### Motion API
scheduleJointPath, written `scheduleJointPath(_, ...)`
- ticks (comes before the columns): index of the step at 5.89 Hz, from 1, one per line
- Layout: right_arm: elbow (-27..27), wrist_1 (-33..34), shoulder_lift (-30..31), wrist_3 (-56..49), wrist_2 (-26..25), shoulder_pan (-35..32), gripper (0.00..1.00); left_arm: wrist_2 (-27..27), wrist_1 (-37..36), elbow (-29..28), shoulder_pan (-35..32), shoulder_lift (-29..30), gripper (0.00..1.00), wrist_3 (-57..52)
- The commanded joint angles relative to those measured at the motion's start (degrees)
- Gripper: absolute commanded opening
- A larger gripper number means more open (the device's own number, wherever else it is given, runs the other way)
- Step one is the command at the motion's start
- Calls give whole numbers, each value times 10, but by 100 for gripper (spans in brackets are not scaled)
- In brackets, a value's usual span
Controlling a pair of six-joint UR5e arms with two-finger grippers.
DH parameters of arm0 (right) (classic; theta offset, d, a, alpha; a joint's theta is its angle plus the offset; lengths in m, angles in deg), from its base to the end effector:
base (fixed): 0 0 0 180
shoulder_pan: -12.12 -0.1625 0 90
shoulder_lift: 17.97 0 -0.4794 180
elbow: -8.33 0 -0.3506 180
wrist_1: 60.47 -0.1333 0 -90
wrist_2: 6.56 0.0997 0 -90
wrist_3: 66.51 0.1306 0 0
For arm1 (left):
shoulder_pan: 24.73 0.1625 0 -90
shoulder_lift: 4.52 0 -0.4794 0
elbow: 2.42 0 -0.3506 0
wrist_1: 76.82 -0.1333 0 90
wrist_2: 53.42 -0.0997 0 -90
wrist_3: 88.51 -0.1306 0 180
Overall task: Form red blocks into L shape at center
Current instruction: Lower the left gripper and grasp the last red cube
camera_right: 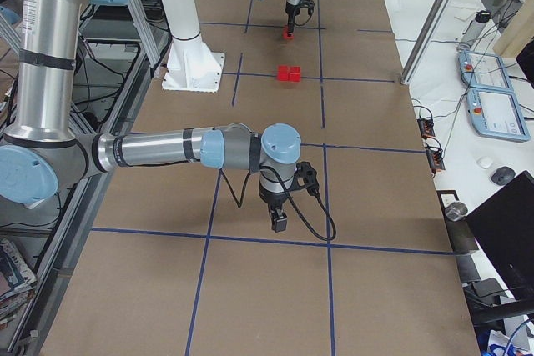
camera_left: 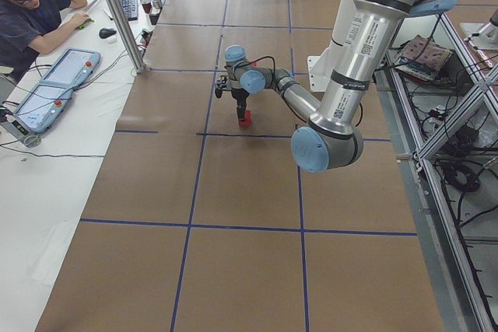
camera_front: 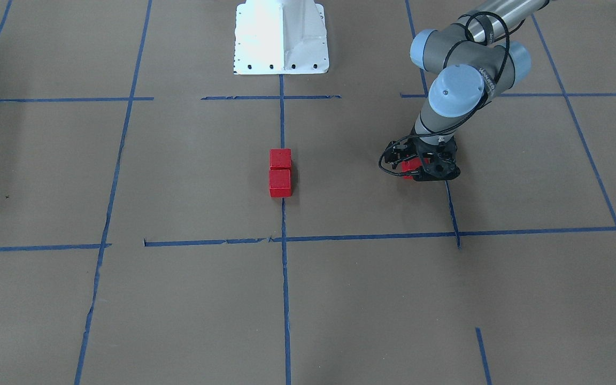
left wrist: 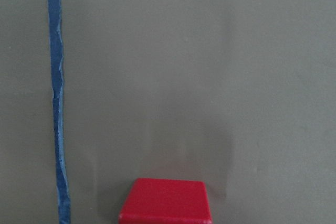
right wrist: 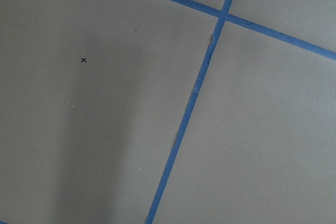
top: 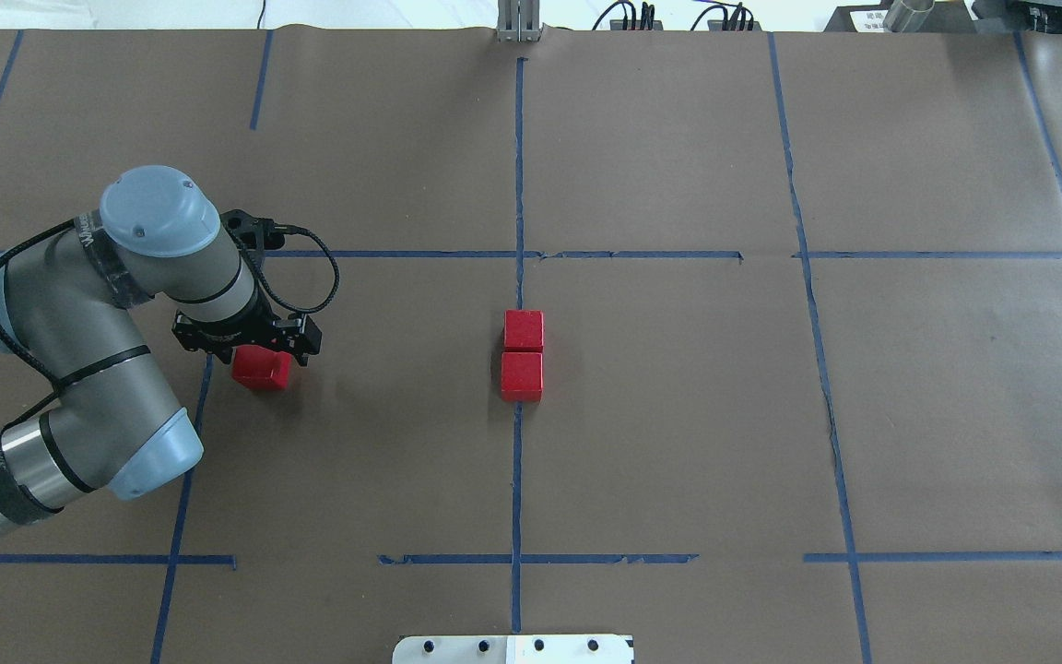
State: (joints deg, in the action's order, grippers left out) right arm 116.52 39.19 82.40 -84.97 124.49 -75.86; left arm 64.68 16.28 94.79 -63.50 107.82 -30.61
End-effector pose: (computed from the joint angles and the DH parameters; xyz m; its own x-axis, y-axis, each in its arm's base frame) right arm 0.0349 -0.3590 0.6880 0.7044 -0.3215 0.6328 0.2723 0.9457 0.1774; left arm 0.4488 -0.4525 0.4762 0.7444 0.0034 -0.6678 -0.0487 0.9976 -0.0493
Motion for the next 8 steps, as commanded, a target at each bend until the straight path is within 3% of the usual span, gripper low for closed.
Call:
scheduleJointPath(1,0,0,0,0,0,0,100,-1,1,-8,1,1,100,-1)
scheduleJointPath(8,1,0,-1,1,0,0,100,-2,1,-22,-10,2,86,-2)
